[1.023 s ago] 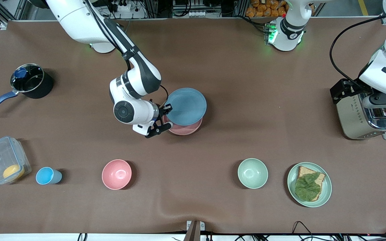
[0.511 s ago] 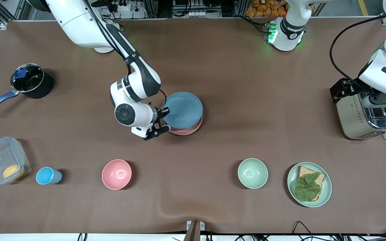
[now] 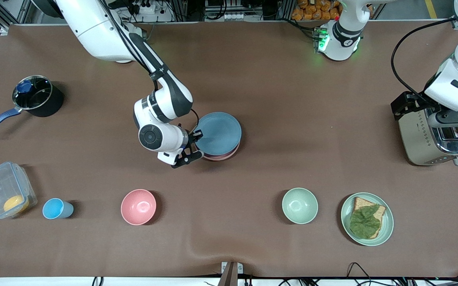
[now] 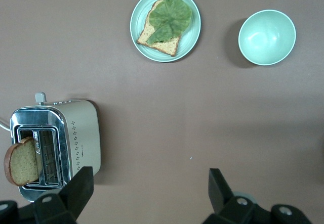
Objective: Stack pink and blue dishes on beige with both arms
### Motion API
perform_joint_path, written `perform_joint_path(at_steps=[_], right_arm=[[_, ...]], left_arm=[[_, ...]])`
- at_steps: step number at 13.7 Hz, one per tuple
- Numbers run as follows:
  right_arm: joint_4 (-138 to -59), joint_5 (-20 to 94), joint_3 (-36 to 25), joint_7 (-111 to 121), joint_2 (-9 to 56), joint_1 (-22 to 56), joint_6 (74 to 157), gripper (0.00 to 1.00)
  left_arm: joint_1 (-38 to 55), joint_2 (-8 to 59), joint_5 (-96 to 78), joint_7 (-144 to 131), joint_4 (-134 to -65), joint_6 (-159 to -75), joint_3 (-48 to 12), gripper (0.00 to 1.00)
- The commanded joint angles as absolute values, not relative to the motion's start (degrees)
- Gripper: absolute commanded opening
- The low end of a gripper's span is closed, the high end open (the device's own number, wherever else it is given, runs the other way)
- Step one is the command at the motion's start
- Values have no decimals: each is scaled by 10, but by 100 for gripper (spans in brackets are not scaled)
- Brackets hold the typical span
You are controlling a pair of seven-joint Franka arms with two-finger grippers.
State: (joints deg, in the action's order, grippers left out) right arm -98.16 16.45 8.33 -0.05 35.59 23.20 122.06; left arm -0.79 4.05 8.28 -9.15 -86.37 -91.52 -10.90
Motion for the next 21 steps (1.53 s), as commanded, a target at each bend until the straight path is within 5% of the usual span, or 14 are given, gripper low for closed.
perform_joint_path(at_steps=[1,12,21], right_arm=[[-969,155,79,-36,362,241,1221,100],[-930,97,58,-43,264,207,1140,100],[-864,61,-91,-43,130,211,883,100]], left_arm=[[-8,27,73,-86,-871,-908,-110,100],[-7,28,74,-86,-870,-908,-112,100],[-7,25,72,-85,-870,-908,-113,100]])
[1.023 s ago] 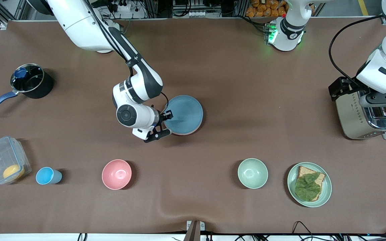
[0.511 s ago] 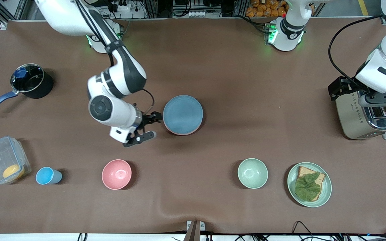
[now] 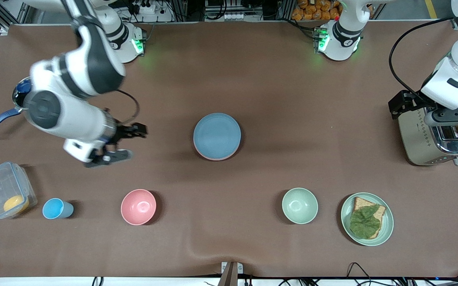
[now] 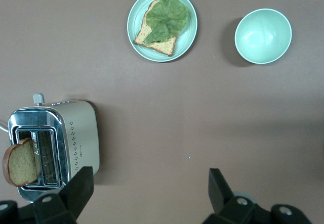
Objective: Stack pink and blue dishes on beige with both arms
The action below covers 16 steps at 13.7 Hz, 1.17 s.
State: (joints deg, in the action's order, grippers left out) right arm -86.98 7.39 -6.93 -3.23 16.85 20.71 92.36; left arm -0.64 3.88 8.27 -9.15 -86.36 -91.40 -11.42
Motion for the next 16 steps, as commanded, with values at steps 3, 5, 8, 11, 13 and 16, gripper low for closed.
perform_joint_path(at_steps=[3,5,8,11,13,16], right_arm=[[-866,41,-84,-35,73,169,849,100],[-862,21,-83,-19,55,132,849,100],[-865,18,-83,-10,33,92,860,100],[-889,2,-47,-3,13,56,894,100],[-906,-24,-20,14,-1,45,908,100],[-999,-23,-18,45,-57,19,968,100]], left_arm=[[-8,25,72,-85,-870,-908,-114,100],[-8,25,60,-85,-870,-908,-113,100],[-9,25,55,-85,-870,-908,-110,100],[-9,25,55,-85,-870,-908,-108,100],[-9,25,55,-85,-870,-908,-108,100],[-9,25,55,-85,-870,-908,-107,100]])
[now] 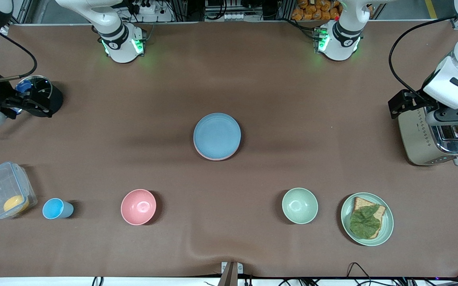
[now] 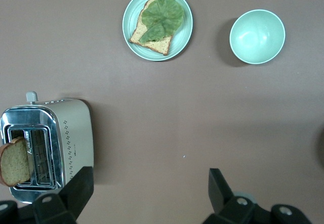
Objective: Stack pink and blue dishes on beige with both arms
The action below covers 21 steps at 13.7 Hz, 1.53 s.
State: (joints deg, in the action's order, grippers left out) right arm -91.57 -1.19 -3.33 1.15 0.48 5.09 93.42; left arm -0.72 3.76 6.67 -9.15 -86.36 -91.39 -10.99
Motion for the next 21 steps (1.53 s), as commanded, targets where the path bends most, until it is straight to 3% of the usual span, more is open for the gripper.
perform_joint_path(at_steps=[1,21], right_arm=[[-1000,-23,-18,68,-55,12,969,100],[-969,-19,-18,77,-38,14,939,100]], left_arm=[[-9,25,55,-85,-870,-908,-107,100],[-9,25,55,-85,-870,-908,-108,100]])
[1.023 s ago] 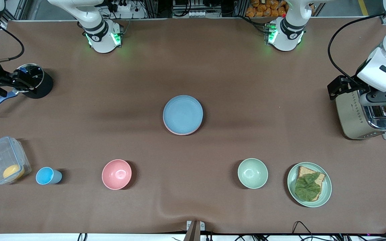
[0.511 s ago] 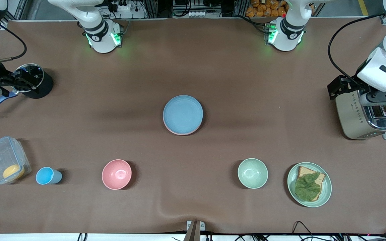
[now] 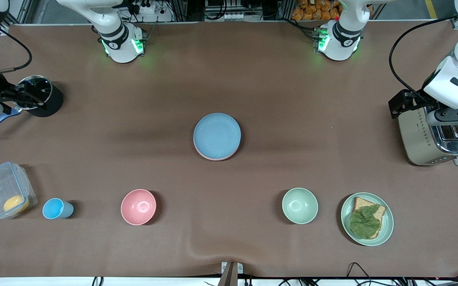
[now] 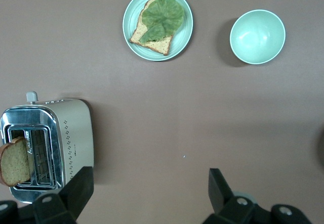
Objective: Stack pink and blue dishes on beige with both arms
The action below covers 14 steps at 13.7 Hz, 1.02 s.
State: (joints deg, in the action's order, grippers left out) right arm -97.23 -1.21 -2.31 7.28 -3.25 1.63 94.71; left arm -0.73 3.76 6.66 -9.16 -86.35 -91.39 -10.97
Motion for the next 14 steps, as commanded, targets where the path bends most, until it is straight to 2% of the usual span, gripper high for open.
perform_joint_path(at_steps=[1,14], right_arm=[[-969,-19,-18,76,-39,14,935,100],[-955,-19,-19,76,-38,19,909,100]], left_arm=[[-9,25,55,-85,-870,-907,-108,100],[-7,18,55,-84,-870,-906,-106,100]])
